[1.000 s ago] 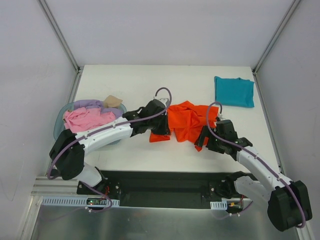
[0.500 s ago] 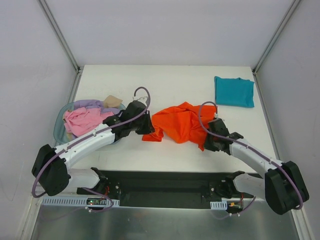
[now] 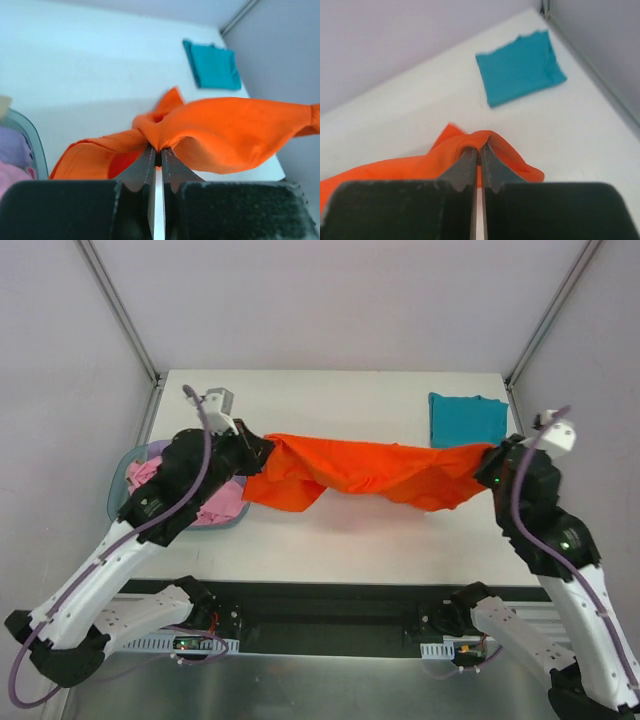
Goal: Fold and stack the t-shirts
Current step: Flatten out the tshirt
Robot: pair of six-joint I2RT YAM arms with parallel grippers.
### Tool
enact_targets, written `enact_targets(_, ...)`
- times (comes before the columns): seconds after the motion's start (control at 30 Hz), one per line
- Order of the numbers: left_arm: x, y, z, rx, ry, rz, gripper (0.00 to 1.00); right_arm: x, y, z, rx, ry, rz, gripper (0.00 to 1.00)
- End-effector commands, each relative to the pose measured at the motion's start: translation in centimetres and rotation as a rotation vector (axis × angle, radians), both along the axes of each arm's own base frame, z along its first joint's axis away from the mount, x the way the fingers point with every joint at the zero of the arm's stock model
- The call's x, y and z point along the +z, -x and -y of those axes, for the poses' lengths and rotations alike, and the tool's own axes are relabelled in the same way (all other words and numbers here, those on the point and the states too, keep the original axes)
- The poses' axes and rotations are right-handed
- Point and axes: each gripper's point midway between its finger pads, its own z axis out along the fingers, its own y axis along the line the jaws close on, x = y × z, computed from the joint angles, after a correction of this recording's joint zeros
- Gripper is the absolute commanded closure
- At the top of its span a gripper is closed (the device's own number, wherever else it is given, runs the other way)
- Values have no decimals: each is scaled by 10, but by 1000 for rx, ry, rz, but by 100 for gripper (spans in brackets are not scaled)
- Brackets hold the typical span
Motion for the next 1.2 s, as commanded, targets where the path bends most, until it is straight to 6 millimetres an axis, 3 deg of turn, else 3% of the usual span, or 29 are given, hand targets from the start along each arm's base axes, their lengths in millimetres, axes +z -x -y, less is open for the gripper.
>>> enact_targets(0.0, 84, 15, -41, 87, 49, 250, 100, 75, 37, 54, -155, 99, 150, 99)
enact_targets(0.1, 120, 32, -57, 91, 82, 345, 100, 127, 59, 61, -118, 76, 268, 99)
enact_targets(0.17, 143, 47, -56, 27, 103, 408, 100, 159, 73, 61, -75, 53, 342, 99)
enact_targets(0.27, 164, 62, -53, -42, 125, 461, 100, 180, 77, 52, 11, 86, 382, 96)
enact_targets(0.33, 167, 59, -52, -39, 110, 467, 100, 191, 72, 50, 21, 106, 386, 96)
enact_targets(0.4, 160, 43, -50, 4, 68, 446, 100, 195, 65, 48, 22, 135, 373, 97)
enact_targets(0.47, 154, 26, -51, 60, 28, 424, 100, 190, 46, 39, 28, 171, 328, 97)
enact_targets(0.5, 142, 7, -42, 74, -23, 389, 100, 188, 39, 40, 5, 190, 312, 98)
enact_targets(0.53, 143, -1, -40, 89, -38, 386, 100, 184, 20, 34, -3, 216, 286, 98)
enact_targets(0.57, 127, -21, -27, 85, -91, 341, 100, 182, 10, 35, -25, 254, 266, 98)
enact_targets(0.63, 128, -46, -29, 118, -118, 317, 100, 181, -22, 26, -39, 308, 227, 98)
enact_targets(0.67, 110, -71, -21, 108, -149, 257, 100, 181, -33, 27, -68, 330, 210, 99)
enact_targets(0.7, 123, -83, -26, 103, -114, 260, 100, 172, -60, 20, -71, 389, 154, 99)
enact_targets(0.73, 125, -94, -26, 101, -115, 252, 100, 192, -65, 30, -117, 387, 181, 99)
enact_targets(0.77, 114, -115, -20, 95, -138, 218, 100, 196, -77, 30, -119, 402, 175, 99)
enact_targets(0.8, 144, -119, -21, 91, -128, 278, 100, 194, -100, 31, -128, 433, 144, 99)
enact_targets(0.83, 151, -126, -24, 99, -137, 289, 100, 219, -99, 33, -142, 416, 202, 99)
enact_targets(0.87, 148, -138, -21, 92, -151, 274, 100, 230, -101, 32, -139, 415, 224, 99)
enact_targets(0.9, 179, -136, -23, 88, -131, 339, 100, 234, -110, 29, -129, 421, 232, 99)
enact_targets(0.97, 196, -139, -27, 75, -116, 369, 100, 256, -105, 28, -120, 419, 293, 99)
enact_targets(1.0, 215, -134, -30, 69, -108, 415, 100, 270, -96, 30, -128, 409, 344, 99)
enact_targets(1.07, 226, -127, -35, 52, -104, 445, 100, 271, -90, 35, -142, 429, 352, 99)
enact_targets(1.1, 225, -124, -34, 36, -106, 445, 100, 278, -76, 41, -157, 425, 377, 99)
enact_targets(1.17, 222, -111, -36, 5, -99, 441, 100, 271, -64, 48, -171, 439, 359, 97)
